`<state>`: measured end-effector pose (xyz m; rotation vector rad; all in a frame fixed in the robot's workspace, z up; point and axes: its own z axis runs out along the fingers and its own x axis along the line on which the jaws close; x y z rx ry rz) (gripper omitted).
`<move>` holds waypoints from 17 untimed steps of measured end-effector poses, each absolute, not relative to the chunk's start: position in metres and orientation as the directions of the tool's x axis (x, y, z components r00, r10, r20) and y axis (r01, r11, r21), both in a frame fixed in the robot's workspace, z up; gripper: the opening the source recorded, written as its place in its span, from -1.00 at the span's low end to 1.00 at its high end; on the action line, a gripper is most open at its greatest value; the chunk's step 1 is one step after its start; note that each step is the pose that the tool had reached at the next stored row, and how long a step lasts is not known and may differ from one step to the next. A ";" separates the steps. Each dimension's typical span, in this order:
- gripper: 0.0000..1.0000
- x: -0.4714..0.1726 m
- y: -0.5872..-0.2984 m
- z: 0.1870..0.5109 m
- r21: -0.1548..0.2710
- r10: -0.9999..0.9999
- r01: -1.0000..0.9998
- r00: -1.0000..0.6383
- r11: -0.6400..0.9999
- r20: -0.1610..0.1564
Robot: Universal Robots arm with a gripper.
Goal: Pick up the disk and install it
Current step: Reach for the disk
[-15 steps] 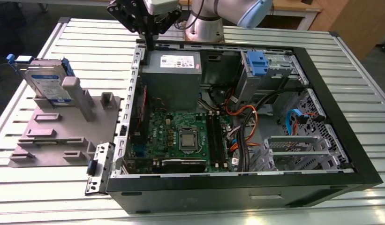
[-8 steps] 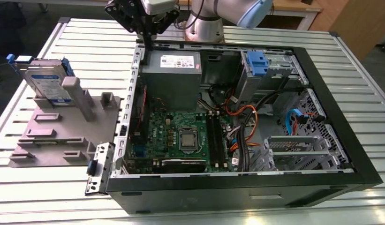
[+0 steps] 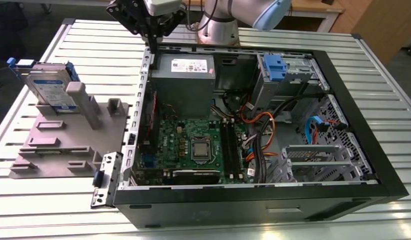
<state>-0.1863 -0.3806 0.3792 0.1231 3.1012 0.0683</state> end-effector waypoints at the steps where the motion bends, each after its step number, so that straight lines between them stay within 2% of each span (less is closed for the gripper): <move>1: -0.79 -0.187 -0.381 0.379 0.045 0.080 0.078 -0.996 0.996 -0.035; 17: -0.79 -0.203 -0.381 0.378 0.045 0.080 0.078 -0.996 0.996 -0.035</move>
